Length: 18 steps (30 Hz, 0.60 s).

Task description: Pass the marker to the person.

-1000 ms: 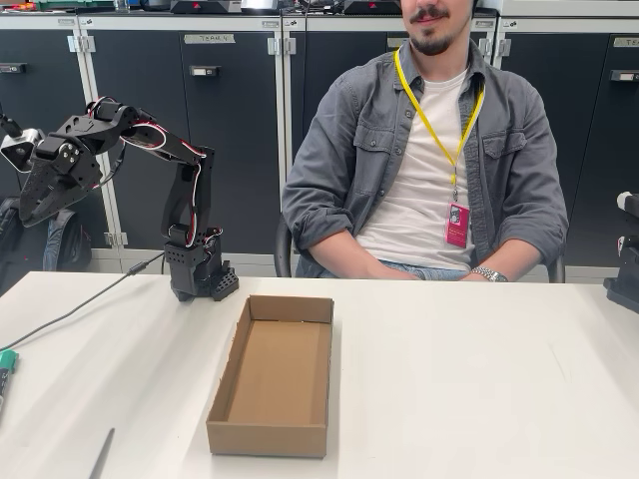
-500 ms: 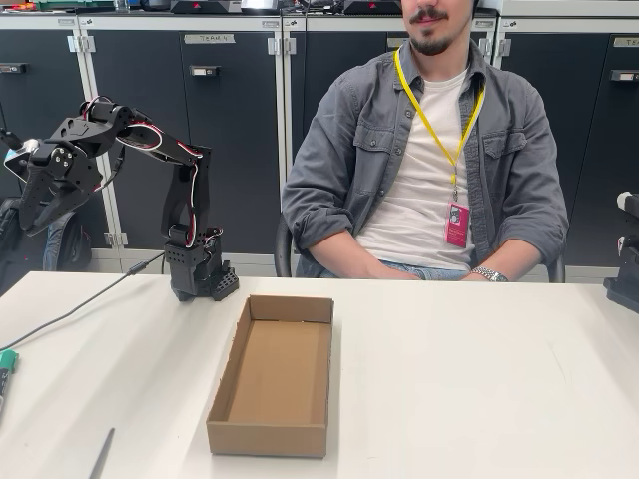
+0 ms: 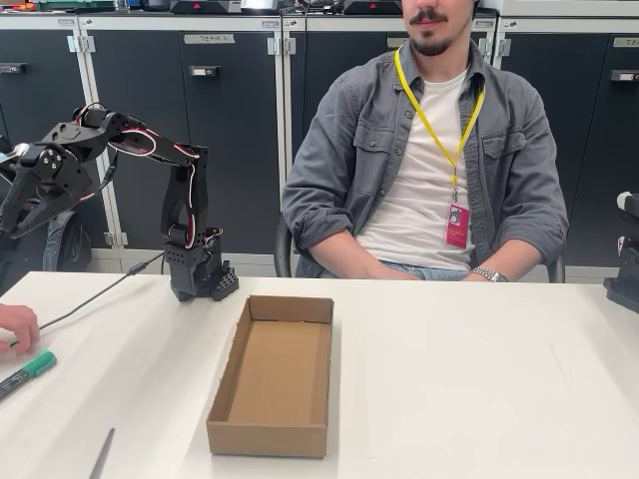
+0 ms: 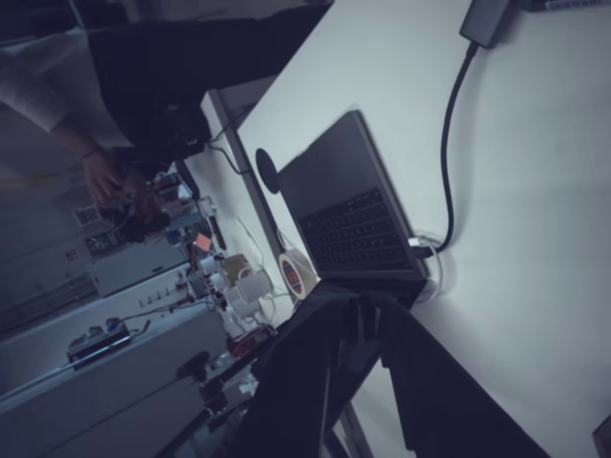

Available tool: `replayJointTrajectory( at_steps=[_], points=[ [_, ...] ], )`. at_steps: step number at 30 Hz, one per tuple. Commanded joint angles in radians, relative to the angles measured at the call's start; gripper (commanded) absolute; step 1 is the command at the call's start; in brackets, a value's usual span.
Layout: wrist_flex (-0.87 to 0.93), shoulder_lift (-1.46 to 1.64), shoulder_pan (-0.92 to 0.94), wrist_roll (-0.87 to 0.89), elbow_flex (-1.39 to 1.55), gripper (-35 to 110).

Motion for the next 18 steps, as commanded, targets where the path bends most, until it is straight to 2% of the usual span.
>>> replayJointTrajectory(
  at_steps=[1, 18],
  points=[
    [-0.025, 0.006, 0.006, 0.0, -0.034, 0],
    [-0.078, -0.046, 0.0, 0.038, -0.069, 4]
  ],
)
